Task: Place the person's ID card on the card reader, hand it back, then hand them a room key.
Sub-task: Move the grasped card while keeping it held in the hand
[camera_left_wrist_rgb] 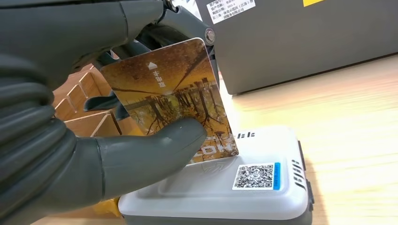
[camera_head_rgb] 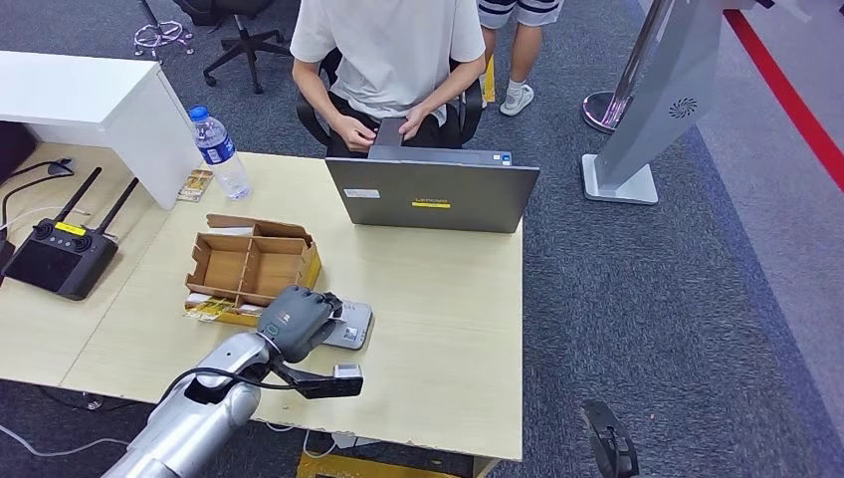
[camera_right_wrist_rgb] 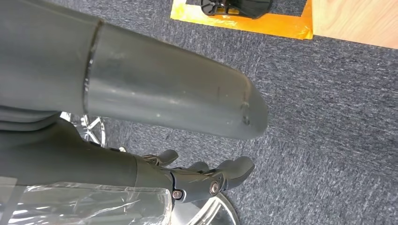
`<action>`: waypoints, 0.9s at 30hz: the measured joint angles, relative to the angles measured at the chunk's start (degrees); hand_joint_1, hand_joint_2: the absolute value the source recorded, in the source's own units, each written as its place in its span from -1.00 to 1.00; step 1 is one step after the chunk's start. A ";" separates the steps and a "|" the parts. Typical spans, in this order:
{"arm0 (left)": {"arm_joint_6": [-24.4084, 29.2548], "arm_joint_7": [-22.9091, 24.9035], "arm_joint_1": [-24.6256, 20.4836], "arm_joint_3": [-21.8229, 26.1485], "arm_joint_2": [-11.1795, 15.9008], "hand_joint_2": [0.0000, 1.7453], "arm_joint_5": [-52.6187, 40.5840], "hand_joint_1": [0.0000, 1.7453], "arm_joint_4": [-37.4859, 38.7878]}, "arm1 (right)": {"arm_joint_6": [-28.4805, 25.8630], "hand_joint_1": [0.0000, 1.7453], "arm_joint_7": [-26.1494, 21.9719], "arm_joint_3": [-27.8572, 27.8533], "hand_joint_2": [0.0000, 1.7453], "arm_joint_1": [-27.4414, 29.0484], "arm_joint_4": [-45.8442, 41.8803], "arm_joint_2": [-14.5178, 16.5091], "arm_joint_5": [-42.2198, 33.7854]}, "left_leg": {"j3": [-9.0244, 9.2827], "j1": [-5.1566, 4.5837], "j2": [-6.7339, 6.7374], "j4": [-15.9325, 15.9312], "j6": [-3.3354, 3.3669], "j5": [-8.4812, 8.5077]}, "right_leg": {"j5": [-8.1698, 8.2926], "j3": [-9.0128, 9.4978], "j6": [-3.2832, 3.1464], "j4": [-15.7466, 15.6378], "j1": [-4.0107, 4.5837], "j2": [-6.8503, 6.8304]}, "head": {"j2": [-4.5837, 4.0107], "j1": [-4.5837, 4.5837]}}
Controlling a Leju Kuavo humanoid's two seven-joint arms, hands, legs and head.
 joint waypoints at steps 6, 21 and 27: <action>22.96 -9.18 2.22 0.04 -1.79 1.00 3.34 1.00 -5.40 | 0.01 -1.00 0.28 0.23 -1.00 -0.40 0.02 0.01 0.13 | -0.03 -0.01 -0.05 0.01 -0.01 0.02 | 0.00 0.00 0.00 0.00 -0.01 -0.02 | 0.00 -0.01; 32.15 -5.95 -0.71 6.84 -9.08 1.00 -1.28 1.00 -22.67 | -0.60 -1.00 3.07 3.04 -1.00 -4.50 0.77 1.98 1.42 | -0.05 0.02 -0.19 0.01 -0.01 0.19 | 0.03 -0.01 -0.03 0.04 0.01 -0.14 | 0.00 -0.02; 20.26 9.01 -14.91 7.31 -10.43 1.00 -8.58 1.00 -9.40 | 0.13 -1.00 3.74 3.89 -1.00 -5.45 1.07 2.75 2.70 | -0.21 0.02 -0.48 0.03 0.01 0.43 | 0.17 -0.09 0.01 0.03 0.02 -0.46 | 0.00 -0.01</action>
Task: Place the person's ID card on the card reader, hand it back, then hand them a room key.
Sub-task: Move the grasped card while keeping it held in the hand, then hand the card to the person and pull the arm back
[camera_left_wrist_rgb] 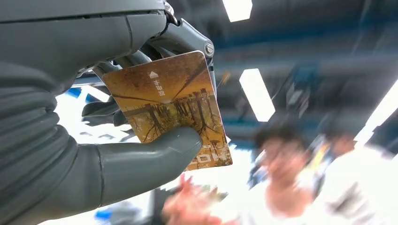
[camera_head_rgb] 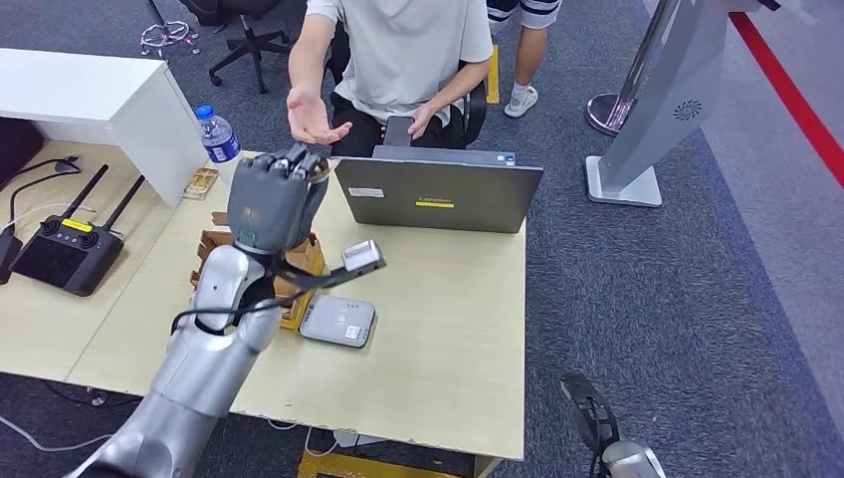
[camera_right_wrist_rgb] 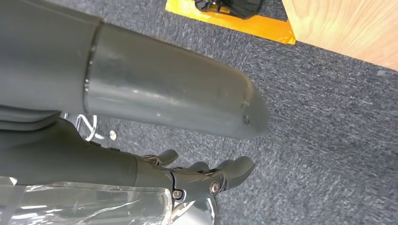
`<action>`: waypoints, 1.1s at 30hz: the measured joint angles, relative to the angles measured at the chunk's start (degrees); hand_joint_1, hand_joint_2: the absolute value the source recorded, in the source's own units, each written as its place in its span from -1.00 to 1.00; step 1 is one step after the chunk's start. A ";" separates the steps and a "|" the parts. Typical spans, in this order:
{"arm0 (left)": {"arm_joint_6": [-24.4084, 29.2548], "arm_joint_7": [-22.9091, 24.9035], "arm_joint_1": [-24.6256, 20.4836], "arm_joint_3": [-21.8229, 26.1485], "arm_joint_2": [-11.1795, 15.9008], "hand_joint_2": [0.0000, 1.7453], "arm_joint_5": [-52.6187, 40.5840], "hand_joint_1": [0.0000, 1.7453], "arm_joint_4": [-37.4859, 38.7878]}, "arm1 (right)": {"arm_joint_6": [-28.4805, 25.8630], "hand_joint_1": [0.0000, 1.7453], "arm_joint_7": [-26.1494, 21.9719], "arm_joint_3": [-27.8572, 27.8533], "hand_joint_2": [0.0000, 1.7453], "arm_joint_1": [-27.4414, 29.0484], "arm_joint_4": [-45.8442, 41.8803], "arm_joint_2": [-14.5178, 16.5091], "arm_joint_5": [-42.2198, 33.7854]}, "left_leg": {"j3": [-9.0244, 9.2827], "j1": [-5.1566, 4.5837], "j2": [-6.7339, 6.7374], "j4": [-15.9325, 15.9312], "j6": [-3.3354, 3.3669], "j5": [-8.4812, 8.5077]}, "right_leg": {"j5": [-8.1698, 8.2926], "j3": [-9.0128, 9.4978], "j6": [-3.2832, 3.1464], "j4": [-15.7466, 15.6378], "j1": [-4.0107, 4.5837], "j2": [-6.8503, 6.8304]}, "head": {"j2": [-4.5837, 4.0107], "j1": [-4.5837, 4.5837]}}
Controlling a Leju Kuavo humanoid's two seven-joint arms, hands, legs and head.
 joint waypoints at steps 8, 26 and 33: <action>-10.59 6.09 -25.06 1.13 -5.63 1.00 -2.56 1.00 28.31 | 1.30 -1.00 1.78 2.41 -1.00 -1.99 0.53 1.91 2.25 | -0.31 -0.03 0.02 0.03 0.02 0.32 | 0.39 -0.30 0.03 0.00 -0.01 0.05 | 0.00 -0.01; -11.08 5.01 -31.48 1.47 -8.65 1.00 -0.96 -1.00 34.65 | 2.63 -1.00 2.17 3.88 -1.00 -3.02 1.00 2.58 2.65 | -0.47 -0.02 0.02 0.01 0.01 0.33 | 0.39 -0.47 0.03 0.01 -0.01 0.06 | 0.00 -0.02; -11.07 5.00 -31.45 1.49 -8.60 1.00 -0.92 -1.00 34.65 | 2.63 -1.00 2.17 3.92 -1.00 -3.03 1.01 2.58 2.65 | -0.47 -0.02 0.02 0.01 0.01 0.33 | 0.39 -0.47 0.03 0.01 -0.01 0.06 | 0.00 -0.02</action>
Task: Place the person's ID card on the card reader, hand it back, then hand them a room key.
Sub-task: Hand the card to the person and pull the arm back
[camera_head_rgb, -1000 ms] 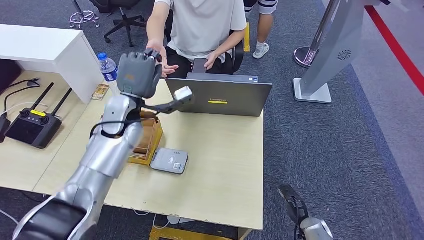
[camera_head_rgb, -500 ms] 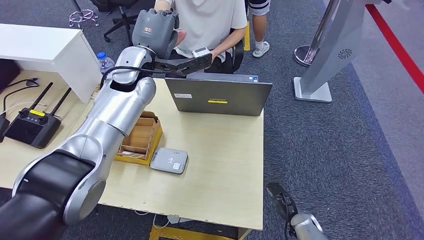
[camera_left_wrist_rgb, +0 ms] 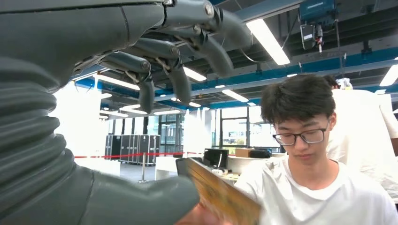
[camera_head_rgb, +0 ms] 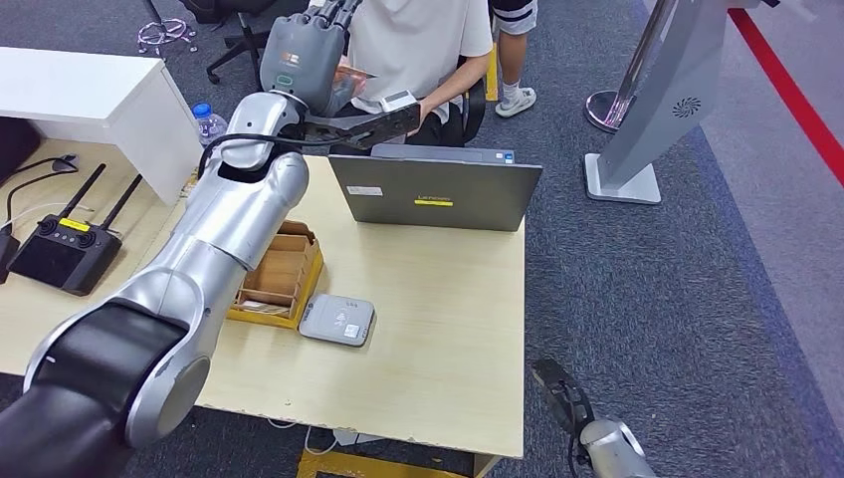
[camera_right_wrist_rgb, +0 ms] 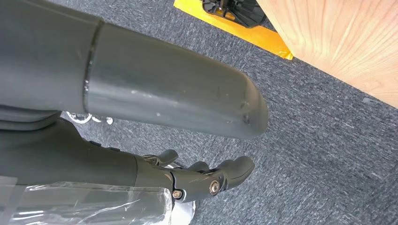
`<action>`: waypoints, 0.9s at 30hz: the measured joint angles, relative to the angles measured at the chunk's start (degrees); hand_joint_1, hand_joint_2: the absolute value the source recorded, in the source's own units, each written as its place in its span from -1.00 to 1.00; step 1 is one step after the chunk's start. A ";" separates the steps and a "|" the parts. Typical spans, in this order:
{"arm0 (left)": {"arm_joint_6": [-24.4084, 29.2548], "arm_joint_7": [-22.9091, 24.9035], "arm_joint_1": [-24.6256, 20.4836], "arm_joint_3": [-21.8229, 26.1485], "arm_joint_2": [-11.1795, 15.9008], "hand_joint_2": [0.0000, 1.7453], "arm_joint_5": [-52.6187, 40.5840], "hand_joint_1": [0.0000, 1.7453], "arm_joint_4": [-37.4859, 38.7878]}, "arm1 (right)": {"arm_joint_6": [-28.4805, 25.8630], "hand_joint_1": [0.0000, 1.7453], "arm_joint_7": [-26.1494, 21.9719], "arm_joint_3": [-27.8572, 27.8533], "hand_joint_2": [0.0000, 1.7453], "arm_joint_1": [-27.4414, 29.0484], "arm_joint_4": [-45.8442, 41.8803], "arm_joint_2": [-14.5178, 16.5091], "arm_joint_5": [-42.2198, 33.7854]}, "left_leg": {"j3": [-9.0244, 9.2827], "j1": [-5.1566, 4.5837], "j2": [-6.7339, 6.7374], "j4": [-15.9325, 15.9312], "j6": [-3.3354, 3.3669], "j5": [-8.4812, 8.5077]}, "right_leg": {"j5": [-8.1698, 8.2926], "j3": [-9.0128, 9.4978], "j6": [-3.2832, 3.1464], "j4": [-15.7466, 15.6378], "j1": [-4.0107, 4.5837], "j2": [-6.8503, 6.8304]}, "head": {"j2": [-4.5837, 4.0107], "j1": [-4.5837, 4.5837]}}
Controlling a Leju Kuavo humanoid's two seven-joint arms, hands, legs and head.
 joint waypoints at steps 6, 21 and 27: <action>0.24 -0.91 0.56 0.34 0.23 1.00 0.65 -1.00 -0.08 | -0.03 -1.00 -0.01 0.02 -1.00 -0.01 0.00 -0.02 -0.09 | -0.02 0.00 0.00 0.00 0.00 0.00 | 0.00 0.00 0.00 -0.01 0.00 0.00 | 0.00 0.01; -6.39 -27.27 36.75 -4.56 27.36 1.00 17.35 -1.00 -32.72 | 0.33 -1.00 -5.28 -0.68 -1.00 5.08 -0.02 -5.89 -4.08 | 0.07 0.01 0.45 -0.21 -0.19 -0.19 | -0.21 -0.12 -0.15 -0.01 0.00 0.43 | 0.00 0.02; -11.16 -26.32 44.42 -4.78 33.76 1.00 20.18 -1.00 -36.79 | 0.23 -1.00 -6.28 -0.94 -1.00 6.50 -0.20 -6.58 -4.67 | 0.11 0.02 0.38 -0.21 -0.23 -0.25 | -0.27 -0.15 -0.16 -0.02 0.00 0.37 | 0.00 -0.01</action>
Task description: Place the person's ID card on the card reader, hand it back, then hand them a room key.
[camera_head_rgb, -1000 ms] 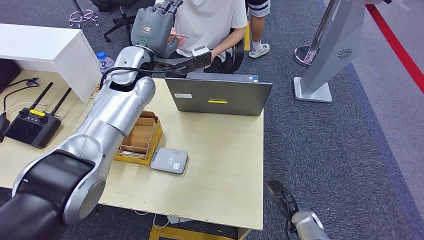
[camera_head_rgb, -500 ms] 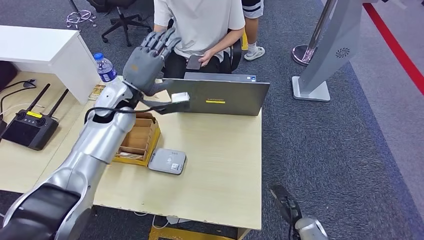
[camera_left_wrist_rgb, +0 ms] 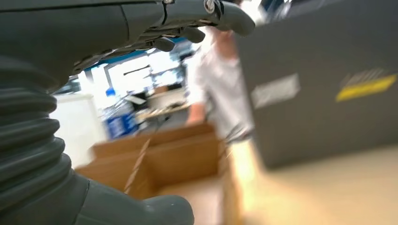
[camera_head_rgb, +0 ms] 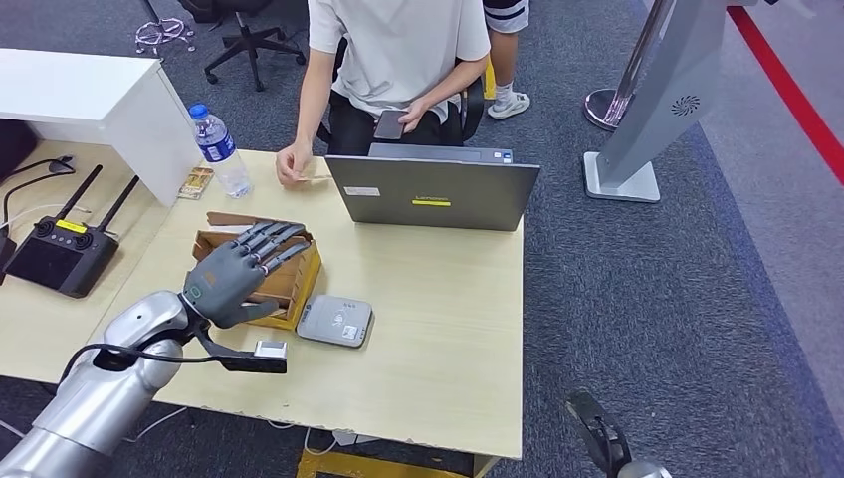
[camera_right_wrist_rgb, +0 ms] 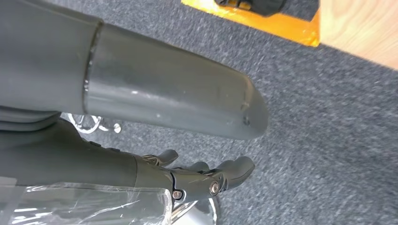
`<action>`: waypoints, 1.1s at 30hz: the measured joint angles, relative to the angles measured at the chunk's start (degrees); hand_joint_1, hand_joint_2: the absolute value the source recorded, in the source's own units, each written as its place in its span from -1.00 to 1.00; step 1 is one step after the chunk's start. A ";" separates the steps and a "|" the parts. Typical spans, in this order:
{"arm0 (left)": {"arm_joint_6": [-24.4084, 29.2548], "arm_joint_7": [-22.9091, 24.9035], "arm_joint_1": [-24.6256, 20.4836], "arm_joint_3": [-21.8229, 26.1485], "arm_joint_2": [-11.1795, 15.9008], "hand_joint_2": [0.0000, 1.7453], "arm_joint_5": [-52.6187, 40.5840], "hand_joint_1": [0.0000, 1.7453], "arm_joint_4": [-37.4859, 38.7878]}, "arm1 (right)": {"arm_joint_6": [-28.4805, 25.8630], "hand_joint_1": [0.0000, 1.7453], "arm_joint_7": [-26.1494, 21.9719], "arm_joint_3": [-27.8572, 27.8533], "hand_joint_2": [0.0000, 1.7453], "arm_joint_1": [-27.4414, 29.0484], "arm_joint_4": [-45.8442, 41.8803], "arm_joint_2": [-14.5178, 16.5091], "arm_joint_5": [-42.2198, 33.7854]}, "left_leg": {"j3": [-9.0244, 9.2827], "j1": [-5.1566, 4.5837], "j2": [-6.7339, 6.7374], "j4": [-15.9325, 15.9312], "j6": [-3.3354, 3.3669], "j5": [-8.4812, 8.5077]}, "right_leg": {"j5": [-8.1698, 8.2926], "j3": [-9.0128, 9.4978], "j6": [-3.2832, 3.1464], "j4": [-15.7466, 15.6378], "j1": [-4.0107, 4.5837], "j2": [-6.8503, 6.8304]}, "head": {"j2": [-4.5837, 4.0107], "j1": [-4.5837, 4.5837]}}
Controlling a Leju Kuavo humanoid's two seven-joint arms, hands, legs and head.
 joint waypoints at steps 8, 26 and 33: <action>-0.66 2.38 1.29 0.10 0.93 1.00 -2.11 -1.00 2.23 | -0.42 -1.00 -0.25 -0.07 -1.00 1.36 -0.68 -0.06 -0.43 | -0.03 0.01 -0.10 -0.01 0.00 0.00 | 0.01 0.05 -0.04 0.01 0.00 -0.11 | 0.00 0.00; -0.96 1.47 4.29 0.85 1.65 1.00 -1.88 -1.00 2.34 | -0.06 -1.00 0.55 -0.07 -1.00 1.25 -1.24 -0.06 -0.59 | 0.00 0.01 -0.11 -0.01 0.00 0.01 | 0.01 0.07 -0.04 0.01 0.00 -0.12 | 0.00 -0.01; 4.11 1.45 4.92 1.59 0.09 1.00 -4.28 -1.00 2.34 | -0.56 -1.00 0.71 -0.06 -1.00 1.17 -1.24 -0.06 -0.72 | -0.01 0.01 -0.12 0.00 0.01 0.02 | 0.01 0.07 -0.04 0.01 0.00 -0.12 | 0.00 -0.01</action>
